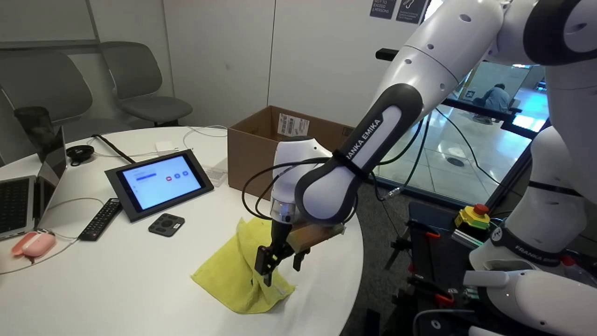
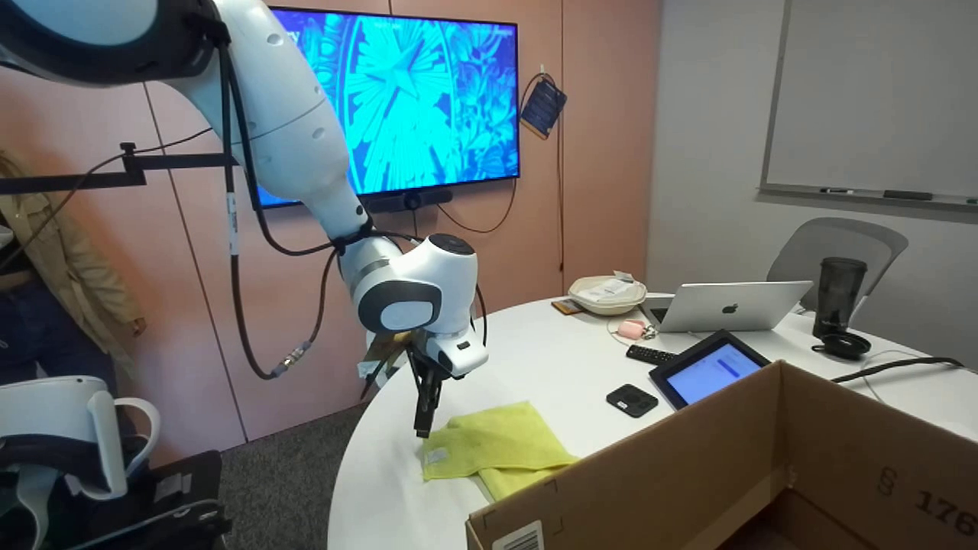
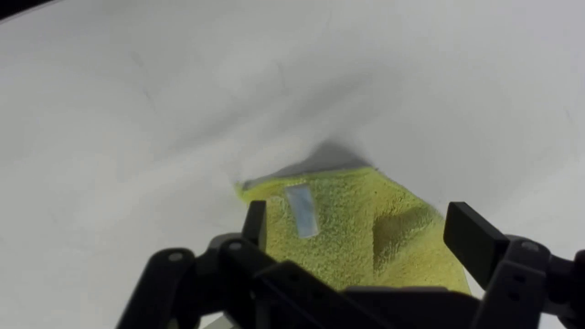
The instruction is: Put the marker on the cloth, then fold the cloth and put it in the box
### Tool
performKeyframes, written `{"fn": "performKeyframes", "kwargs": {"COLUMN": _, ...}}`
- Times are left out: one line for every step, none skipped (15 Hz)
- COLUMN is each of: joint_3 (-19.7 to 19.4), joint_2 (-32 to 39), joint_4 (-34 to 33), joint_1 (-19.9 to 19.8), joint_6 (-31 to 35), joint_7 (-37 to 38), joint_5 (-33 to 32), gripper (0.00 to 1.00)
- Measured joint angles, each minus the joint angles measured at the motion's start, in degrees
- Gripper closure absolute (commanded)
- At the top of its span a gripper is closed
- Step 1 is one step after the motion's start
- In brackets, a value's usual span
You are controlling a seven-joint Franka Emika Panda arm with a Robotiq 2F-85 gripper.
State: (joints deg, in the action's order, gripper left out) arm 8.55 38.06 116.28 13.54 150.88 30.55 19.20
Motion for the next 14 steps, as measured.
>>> {"fn": "performKeyframes", "kwargs": {"joint_3": -0.07, "joint_2": 0.5, "joint_4": -0.39, "joint_1": 0.77, "joint_6": -0.04, "joint_7": 1.66, "joint_5": 0.02, "gripper": 0.0}}
{"fn": "performKeyframes", "kwargs": {"joint_3": -0.19, "joint_2": 1.03, "joint_4": -0.79, "joint_1": 1.51, "joint_6": -0.14, "joint_7": 3.25, "joint_5": 0.03, "gripper": 0.0}}
{"fn": "performKeyframes", "kwargs": {"joint_3": -0.34, "joint_2": 1.59, "joint_4": -1.23, "joint_1": 2.17, "joint_6": -0.29, "joint_7": 4.75, "joint_5": 0.03, "gripper": 0.0}}
{"fn": "performKeyframes", "kwargs": {"joint_3": -0.48, "joint_2": 2.13, "joint_4": -1.7, "joint_1": 2.66, "joint_6": -0.56, "joint_7": 6.01, "joint_5": 0.03, "gripper": 0.0}}
{"fn": "performKeyframes", "kwargs": {"joint_3": -0.55, "joint_2": 2.67, "joint_4": -2.11, "joint_1": 2.94, "joint_6": -0.87, "joint_7": 7.08, "joint_5": 0.03, "gripper": 0.0}}
{"fn": "performKeyframes", "kwargs": {"joint_3": -0.59, "joint_2": 3.16, "joint_4": -2.44, "joint_1": 3.02, "joint_6": -1.05, "joint_7": 7.94, "joint_5": 0.03, "gripper": 0.0}}
{"fn": "performKeyframes", "kwargs": {"joint_3": -0.67, "joint_2": 3.64, "joint_4": -2.72, "joint_1": 3.01, "joint_6": -1.14, "joint_7": 8.72, "joint_5": 0.03, "gripper": 0.0}}
{"fn": "performKeyframes", "kwargs": {"joint_3": -0.74, "joint_2": 4.09, "joint_4": -2.87, "joint_1": 2.94, "joint_6": -1.14, "joint_7": 9.27, "joint_5": 0.13, "gripper": 0.0}}
{"fn": "performKeyframes", "kwargs": {"joint_3": -0.84, "joint_2": 4.45, "joint_4": -2.94, "joint_1": 2.8, "joint_6": -1.14, "joint_7": 9.82, "joint_5": 0.29, "gripper": 0.0}}
{"fn": "performKeyframes", "kwargs": {"joint_3": -0.92, "joint_2": 4.8, "joint_4": -2.95, "joint_1": 2.61, "joint_6": -1.14, "joint_7": 10.29, "joint_5": 0.57, "gripper": 0.0}}
{"fn": "performKeyframes", "kwargs": {"joint_3": -0.95, "joint_2": 5.13, "joint_4": -2.95, "joint_1": 2.37, "joint_6": -1.13, "joint_7": 10.68, "joint_5": 0.9, "gripper": 0.0}}
{"fn": "performKeyframes", "kwargs": {"joint_3": -0.95, "joint_2": 5.48, "joint_4": -2.94, "joint_1": 2.1, "joint_6": -1.12, "joint_7": 10.94, "joint_5": 1.39, "gripper": 0.0}}
{"fn": "performKeyframes", "kwargs": {"joint_3": -0.94, "joint_2": 5.76, "joint_4": -2.93, "joint_1": 1.86, "joint_6": -1.12, "joint_7": 11.02, "joint_5": 1.94, "gripper": 0.0}}
{"fn": "performKeyframes", "kwargs": {"joint_3": -0.94, "joint_2": 6.03, "joint_4": -2.94, "joint_1": 1.7, "joint_6": -1.11, "joint_7": 11.11, "joint_5": 2.39, "gripper": 0.0}}
